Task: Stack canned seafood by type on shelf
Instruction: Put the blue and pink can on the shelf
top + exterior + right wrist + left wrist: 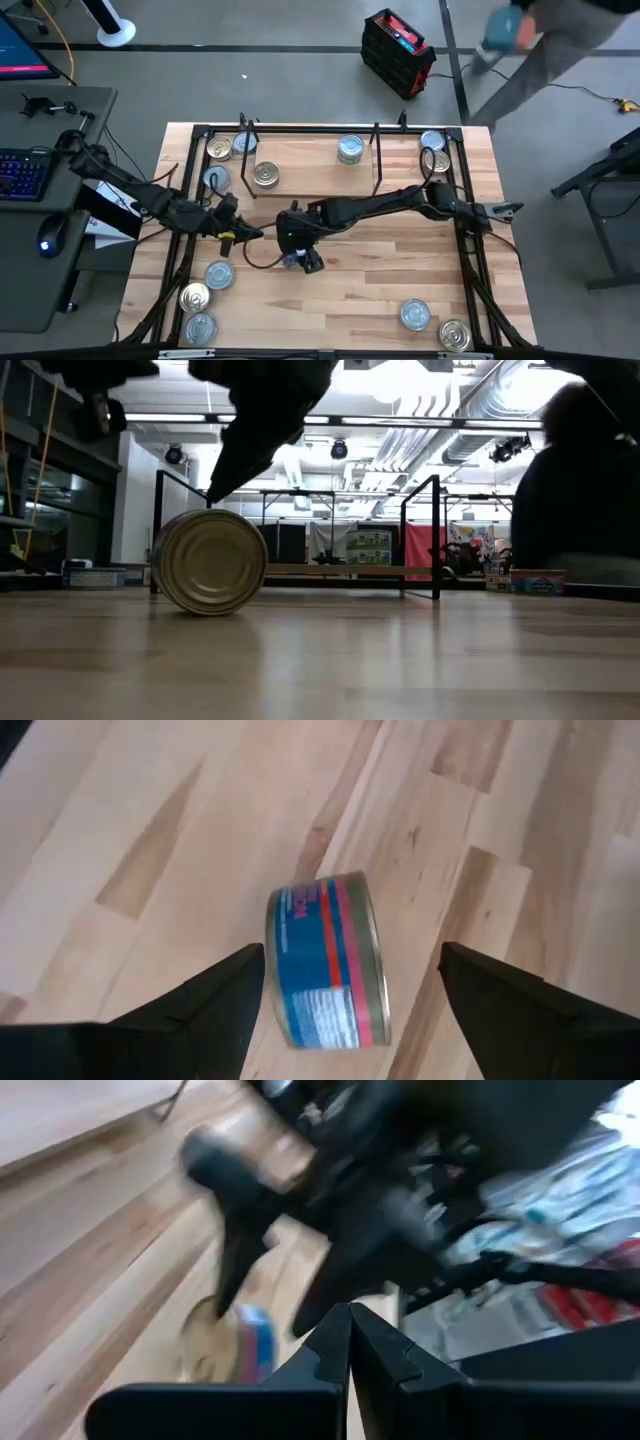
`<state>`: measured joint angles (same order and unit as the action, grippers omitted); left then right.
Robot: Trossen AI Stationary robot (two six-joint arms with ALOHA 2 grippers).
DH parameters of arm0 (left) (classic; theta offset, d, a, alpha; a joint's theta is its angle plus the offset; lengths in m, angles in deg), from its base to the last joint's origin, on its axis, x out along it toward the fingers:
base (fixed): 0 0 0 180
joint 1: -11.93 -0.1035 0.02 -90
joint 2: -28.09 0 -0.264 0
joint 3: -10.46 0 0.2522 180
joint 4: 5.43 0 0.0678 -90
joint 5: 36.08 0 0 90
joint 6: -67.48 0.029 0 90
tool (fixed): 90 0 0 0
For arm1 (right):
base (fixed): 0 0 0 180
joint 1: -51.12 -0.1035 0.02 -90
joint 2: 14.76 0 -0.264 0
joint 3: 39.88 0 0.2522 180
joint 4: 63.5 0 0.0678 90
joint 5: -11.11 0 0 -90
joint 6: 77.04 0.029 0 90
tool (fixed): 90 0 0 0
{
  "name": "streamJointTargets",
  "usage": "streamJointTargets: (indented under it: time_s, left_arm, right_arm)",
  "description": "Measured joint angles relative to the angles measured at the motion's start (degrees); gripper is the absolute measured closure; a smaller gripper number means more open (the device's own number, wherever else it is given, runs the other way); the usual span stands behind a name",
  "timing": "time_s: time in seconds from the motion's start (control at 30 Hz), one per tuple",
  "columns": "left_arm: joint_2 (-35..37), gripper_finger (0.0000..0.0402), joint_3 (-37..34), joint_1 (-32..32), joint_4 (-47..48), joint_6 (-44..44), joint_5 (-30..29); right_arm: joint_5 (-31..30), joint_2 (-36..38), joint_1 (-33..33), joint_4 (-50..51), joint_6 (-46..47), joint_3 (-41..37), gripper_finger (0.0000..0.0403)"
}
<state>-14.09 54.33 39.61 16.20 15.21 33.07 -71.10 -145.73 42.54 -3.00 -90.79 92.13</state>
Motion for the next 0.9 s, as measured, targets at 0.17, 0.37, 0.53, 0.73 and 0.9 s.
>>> streamJointTargets:
  time_s: [0.17,0.37,0.53,0.73,0.9]
  left_arm:
    - [1.80,0.0401,4.70,0.31,-1.45,5.83,-0.30]
    - [5.46,0.0401,15.06,0.17,0.48,18.27,-3.36]
    - [6.73,0.0401,24.77,0.15,7.67,24.62,-5.24]
    - [6.78,0.0401,36.04,0.15,13.90,32.18,-5.26]
    - [6.72,0.0401,42.28,0.15,18.26,37.33,-5.24]
  right_arm:
    - [-0.02,-1.62,-0.07,0.06,-1.74,0.18,0.0109]
    - [-0.21,-3.45,-0.07,-0.91,-1.76,0.04,0.0110]
    - [-0.63,-4.44,-0.41,-0.82,-1.44,0.04,0.0134]
    - [-3.21,-4.40,-1.25,-1.59,0.01,0.87,0.0240]
    - [-8.17,-3.98,-1.05,0.82,1.54,6.52,0.0238]
